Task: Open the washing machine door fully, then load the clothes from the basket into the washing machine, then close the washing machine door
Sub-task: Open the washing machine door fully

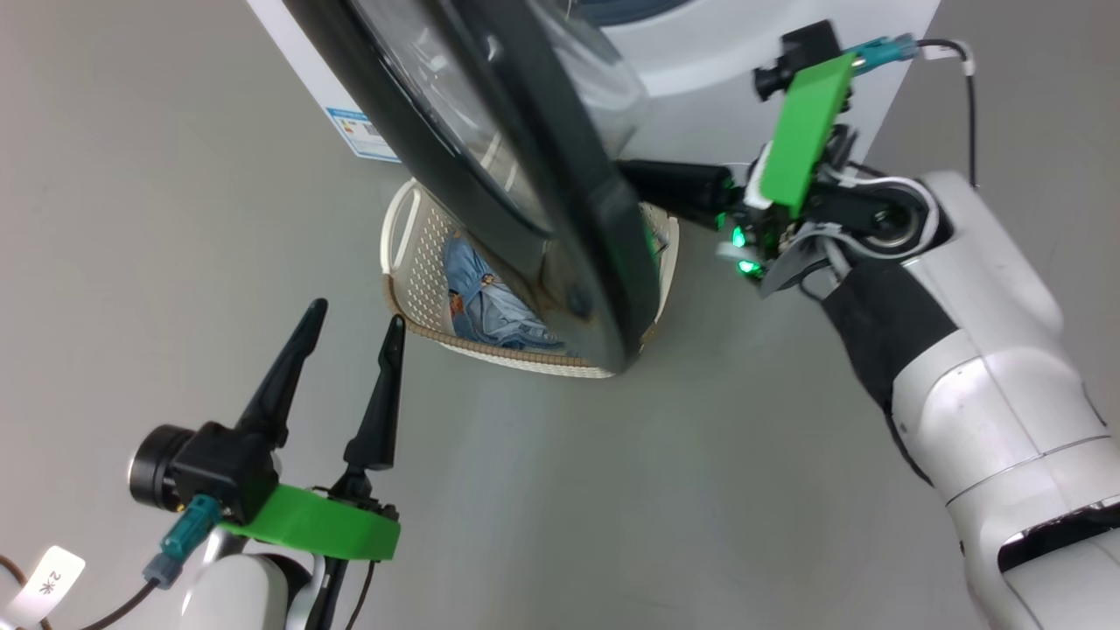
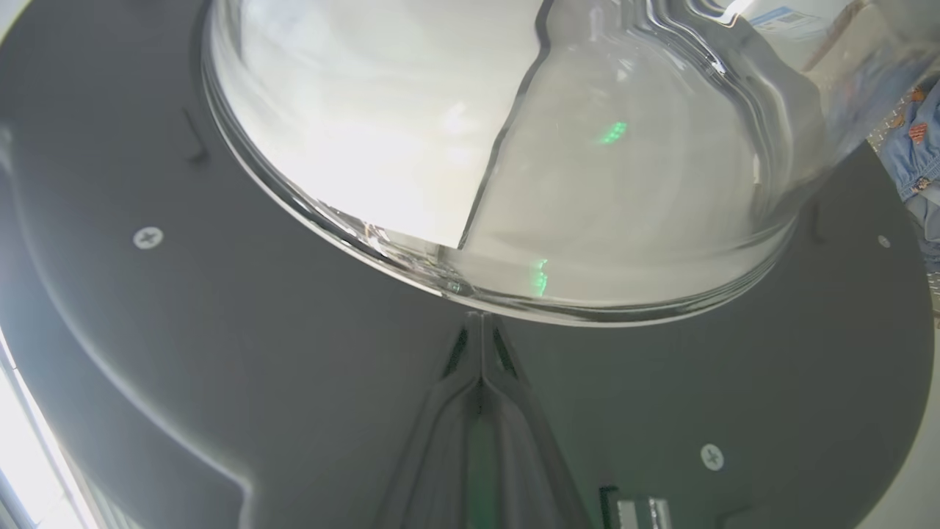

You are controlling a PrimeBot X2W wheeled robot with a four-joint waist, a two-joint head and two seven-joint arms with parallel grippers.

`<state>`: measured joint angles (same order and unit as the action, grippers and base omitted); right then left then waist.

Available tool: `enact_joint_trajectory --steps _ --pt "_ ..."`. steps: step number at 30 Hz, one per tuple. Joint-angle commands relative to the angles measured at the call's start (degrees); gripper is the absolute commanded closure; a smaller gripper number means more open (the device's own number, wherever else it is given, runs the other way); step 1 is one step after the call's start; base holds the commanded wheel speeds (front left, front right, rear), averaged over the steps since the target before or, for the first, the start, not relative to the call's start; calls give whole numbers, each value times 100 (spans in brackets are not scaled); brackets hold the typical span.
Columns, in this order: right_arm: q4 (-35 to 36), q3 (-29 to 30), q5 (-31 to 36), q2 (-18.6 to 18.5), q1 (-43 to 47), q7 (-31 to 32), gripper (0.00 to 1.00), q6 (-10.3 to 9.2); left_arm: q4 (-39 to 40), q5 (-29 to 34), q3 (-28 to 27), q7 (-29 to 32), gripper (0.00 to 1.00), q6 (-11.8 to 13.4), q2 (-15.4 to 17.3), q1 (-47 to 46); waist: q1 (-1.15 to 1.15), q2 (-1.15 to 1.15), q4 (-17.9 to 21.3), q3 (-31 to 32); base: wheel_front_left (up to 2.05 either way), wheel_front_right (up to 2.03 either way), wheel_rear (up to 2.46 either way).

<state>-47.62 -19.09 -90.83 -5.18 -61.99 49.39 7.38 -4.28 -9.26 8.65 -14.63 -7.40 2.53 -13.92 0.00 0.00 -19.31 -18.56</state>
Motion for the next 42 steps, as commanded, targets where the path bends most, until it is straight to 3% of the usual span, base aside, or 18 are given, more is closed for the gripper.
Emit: enact_joint_trajectory --steps 1,6,28,34,42 --pt "207 -218 -175 230 131 -38 100 11 109 36 -223 -37 0 -9 129 34 0 0 -16 12 0 0 0" --pt "245 -841 -605 230 190 -252 100 11 112 21 -247 -37 0 -9 113 52 0 0 -57 21 0 0 0" --pt "479 -2610 -2040 230 395 -1022 100 11 38 1 -358 -37 0 -9 67 126 0 0 -56 179 0 0 0" --pt "545 -2813 -2306 176 362 -1267 100 11 21 7 -394 -37 0 -9 61 171 0 0 8 265 0 0 0" --pt "906 -2912 -2724 -184 530 -1692 100 11 29 47 -517 -37 0 -9 95 262 0 0 233 471 0 0 0"
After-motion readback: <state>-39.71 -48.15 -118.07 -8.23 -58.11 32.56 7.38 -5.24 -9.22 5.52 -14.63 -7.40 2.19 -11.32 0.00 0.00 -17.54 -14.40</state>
